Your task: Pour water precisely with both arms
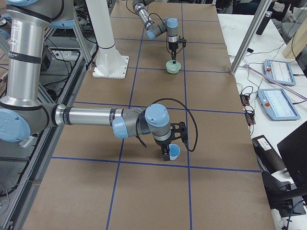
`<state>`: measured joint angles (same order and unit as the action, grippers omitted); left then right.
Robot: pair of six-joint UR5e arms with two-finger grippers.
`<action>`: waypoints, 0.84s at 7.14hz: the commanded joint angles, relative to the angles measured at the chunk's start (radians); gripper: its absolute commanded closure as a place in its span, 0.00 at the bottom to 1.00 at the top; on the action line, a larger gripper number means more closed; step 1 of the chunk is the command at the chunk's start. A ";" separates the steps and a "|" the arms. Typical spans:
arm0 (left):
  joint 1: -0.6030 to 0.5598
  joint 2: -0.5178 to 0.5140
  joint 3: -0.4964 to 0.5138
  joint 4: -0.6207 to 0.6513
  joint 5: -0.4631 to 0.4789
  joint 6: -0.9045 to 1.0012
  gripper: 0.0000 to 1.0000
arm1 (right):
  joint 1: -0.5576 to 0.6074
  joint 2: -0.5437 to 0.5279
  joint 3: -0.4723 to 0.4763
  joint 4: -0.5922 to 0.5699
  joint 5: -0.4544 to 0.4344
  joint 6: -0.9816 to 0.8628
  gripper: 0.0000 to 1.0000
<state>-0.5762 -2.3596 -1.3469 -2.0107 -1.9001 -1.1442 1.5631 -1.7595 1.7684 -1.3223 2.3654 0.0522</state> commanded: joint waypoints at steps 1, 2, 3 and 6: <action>0.001 -0.003 0.008 0.003 0.007 0.003 0.34 | 0.000 0.000 -0.001 0.000 0.000 0.000 0.00; -0.004 -0.001 -0.001 0.003 0.013 0.003 0.00 | 0.000 0.000 0.002 0.002 0.000 -0.003 0.00; -0.029 -0.001 -0.020 0.009 0.007 0.012 0.00 | 0.000 0.003 0.011 0.003 0.000 0.000 0.00; -0.144 0.172 -0.369 0.279 -0.129 0.275 0.00 | -0.006 0.008 0.083 0.000 0.006 0.165 0.00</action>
<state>-0.6781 -2.2913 -1.5362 -1.8536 -1.9821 -0.9881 1.5606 -1.7516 1.8157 -1.3200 2.3693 0.1404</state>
